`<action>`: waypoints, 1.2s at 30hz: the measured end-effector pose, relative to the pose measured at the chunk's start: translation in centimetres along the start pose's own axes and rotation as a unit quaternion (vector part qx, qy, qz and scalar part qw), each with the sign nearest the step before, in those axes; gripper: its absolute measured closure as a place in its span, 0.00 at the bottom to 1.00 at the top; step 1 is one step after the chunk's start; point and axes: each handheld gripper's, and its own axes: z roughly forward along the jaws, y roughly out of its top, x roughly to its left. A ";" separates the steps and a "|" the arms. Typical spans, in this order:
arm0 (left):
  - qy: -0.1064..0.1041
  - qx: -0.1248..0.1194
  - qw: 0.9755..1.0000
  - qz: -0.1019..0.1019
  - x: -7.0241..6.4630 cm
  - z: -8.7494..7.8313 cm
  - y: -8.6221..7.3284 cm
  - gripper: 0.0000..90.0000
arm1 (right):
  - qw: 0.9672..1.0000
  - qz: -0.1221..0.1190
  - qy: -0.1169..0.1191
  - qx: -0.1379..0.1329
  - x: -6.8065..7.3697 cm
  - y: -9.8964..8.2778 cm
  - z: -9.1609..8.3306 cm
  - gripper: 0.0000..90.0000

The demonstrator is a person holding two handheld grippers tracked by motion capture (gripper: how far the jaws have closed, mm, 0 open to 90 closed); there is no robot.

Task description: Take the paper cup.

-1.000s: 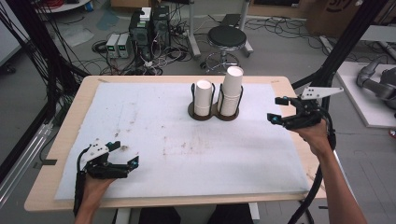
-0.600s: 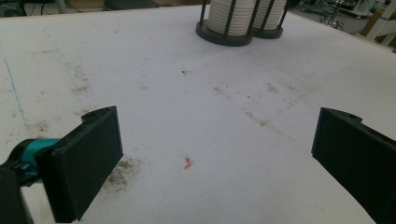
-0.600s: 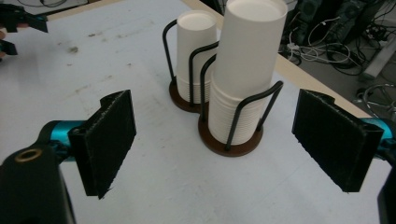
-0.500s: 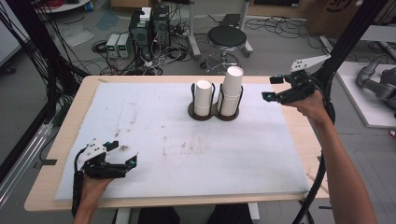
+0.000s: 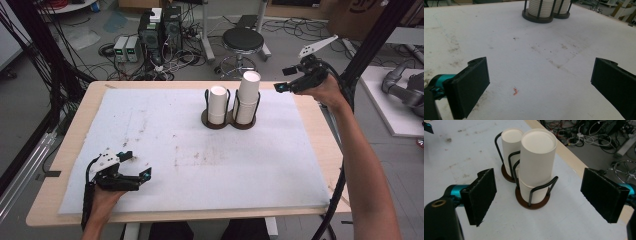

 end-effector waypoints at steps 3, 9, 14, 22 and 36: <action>-0.002 0.005 1.000 0.004 0.0 0.1 0.0 0.02 | 1.000 -0.006 -0.004 0.017 -0.3 0.9 0.4 0.15; 0.000 0.000 1.000 0.006 -0.1 -0.1 0.1 0.02 | 0.998 -0.029 0.013 0.050 -0.4 2.9 1.5 0.15; 0.002 0.000 1.000 0.007 -0.1 -0.2 0.1 0.02 | 0.995 -0.050 0.022 0.081 -0.4 4.6 2.9 0.15; 0.006 0.000 1.000 0.015 -0.4 -0.7 0.0 0.02 | 0.991 -0.061 0.021 0.117 -0.6 6.5 4.6 0.15; 0.004 0.004 1.000 0.019 -1.0 -0.9 -0.2 0.02 | 0.980 -0.085 0.030 0.175 -0.7 8.0 6.7 0.16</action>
